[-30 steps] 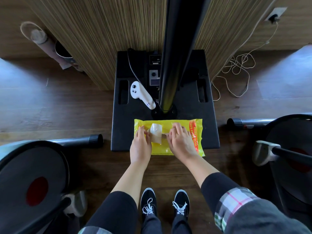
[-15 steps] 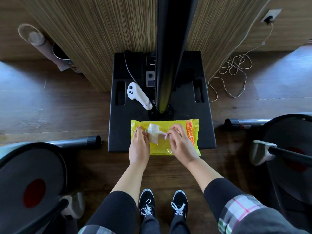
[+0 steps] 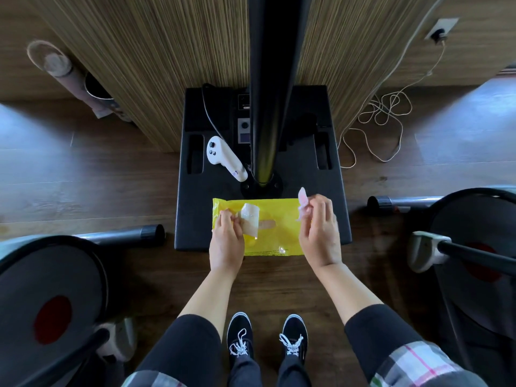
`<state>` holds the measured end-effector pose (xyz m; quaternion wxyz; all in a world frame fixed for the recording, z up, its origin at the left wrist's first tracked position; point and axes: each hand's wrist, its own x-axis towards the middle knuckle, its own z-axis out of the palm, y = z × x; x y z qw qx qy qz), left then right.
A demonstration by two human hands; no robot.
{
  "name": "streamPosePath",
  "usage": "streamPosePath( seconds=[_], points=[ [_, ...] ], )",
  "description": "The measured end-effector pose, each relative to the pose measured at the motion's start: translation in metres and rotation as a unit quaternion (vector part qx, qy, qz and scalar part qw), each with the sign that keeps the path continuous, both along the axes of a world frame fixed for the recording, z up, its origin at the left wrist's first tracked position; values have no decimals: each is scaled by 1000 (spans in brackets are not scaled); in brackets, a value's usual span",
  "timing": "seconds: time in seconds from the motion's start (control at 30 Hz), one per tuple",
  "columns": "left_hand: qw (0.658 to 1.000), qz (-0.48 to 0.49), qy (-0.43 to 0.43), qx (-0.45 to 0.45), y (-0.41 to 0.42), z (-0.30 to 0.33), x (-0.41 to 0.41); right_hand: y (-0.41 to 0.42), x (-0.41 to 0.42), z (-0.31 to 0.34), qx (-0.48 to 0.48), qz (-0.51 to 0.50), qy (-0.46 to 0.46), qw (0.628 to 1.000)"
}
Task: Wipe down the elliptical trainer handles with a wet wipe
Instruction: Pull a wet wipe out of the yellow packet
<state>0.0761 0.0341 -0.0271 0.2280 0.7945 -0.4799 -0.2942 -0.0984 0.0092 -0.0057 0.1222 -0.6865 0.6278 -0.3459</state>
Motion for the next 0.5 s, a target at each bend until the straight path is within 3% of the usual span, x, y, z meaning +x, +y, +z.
streamPosePath(
  seconds=[0.1,0.2,0.33,0.43,0.5],
  points=[
    [1000,-8,-10,-8,1,2,-4,1,-8,-12,37,4,132,991],
    [999,-30,-17,-27,2,5,-14,3,-9,-21,107,19,196,975],
    [985,-147,-27,-84,2,0,-29,-1,-15,-24,252,-6,186,950],
    [957,-267,-80,-84,2,-4,-42,-3,-21,-22,272,-42,170,946],
    [939,-321,-117,-30,1,-4,-47,-5,-25,-21,272,-59,173,945]
  ],
)
